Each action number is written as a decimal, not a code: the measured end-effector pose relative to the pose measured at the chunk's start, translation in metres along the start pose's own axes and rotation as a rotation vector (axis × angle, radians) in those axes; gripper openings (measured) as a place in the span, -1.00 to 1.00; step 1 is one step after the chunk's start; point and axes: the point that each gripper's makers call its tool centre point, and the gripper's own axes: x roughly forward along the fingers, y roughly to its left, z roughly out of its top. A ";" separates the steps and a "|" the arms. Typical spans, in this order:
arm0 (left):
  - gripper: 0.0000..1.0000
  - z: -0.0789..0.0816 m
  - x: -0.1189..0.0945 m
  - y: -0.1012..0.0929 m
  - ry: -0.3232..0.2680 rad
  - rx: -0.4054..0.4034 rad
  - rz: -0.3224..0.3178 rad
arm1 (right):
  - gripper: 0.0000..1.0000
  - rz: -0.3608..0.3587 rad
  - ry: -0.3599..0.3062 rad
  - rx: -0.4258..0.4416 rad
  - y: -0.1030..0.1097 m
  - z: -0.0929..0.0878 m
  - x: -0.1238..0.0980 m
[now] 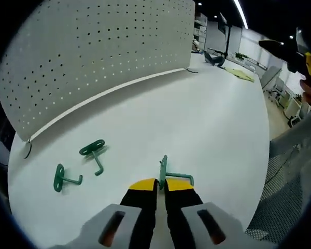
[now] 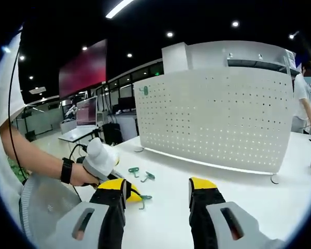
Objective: Insert the hook assembly into the mounting plate slot until the hook locks in place.
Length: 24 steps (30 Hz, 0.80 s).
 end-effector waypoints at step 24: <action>-0.94 0.015 -0.029 -0.013 -0.142 -0.286 -0.102 | -0.05 0.040 -0.005 -0.017 0.011 0.006 0.005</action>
